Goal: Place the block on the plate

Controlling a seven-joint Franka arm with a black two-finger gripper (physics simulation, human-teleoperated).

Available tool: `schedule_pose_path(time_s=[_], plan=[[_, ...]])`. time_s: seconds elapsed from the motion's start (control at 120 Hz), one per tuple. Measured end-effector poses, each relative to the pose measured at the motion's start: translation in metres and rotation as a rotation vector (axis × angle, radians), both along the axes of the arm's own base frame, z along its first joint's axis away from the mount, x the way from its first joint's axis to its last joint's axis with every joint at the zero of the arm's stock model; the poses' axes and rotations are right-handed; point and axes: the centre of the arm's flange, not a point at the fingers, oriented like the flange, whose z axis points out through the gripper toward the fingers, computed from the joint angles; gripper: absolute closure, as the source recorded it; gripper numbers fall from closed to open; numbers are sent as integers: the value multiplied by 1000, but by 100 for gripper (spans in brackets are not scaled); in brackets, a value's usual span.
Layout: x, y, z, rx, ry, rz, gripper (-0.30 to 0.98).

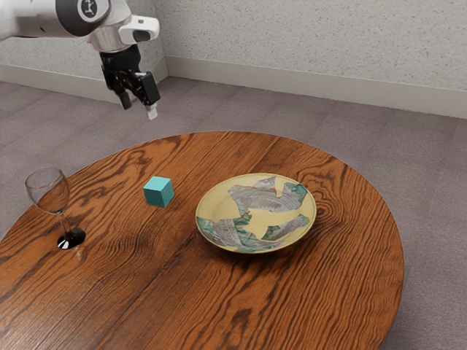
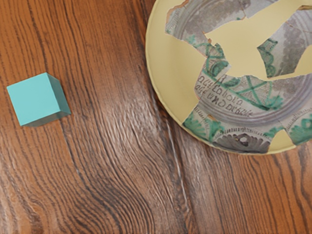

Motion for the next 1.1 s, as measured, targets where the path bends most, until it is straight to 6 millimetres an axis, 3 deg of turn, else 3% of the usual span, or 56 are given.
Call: schedule_pose_path(time_s=[0.267,0.367,0.467,0.658,0.783,1.1], plan=[[0,0,-1,1,9,-2,0],[9,2,-19,6,35,2,0],[22,33,-41,22,65,59,0],[68,88,-107,63,96,148,0],[86,124,-152,73,108,197,0],[126,146,-261,2,82,255,0]])
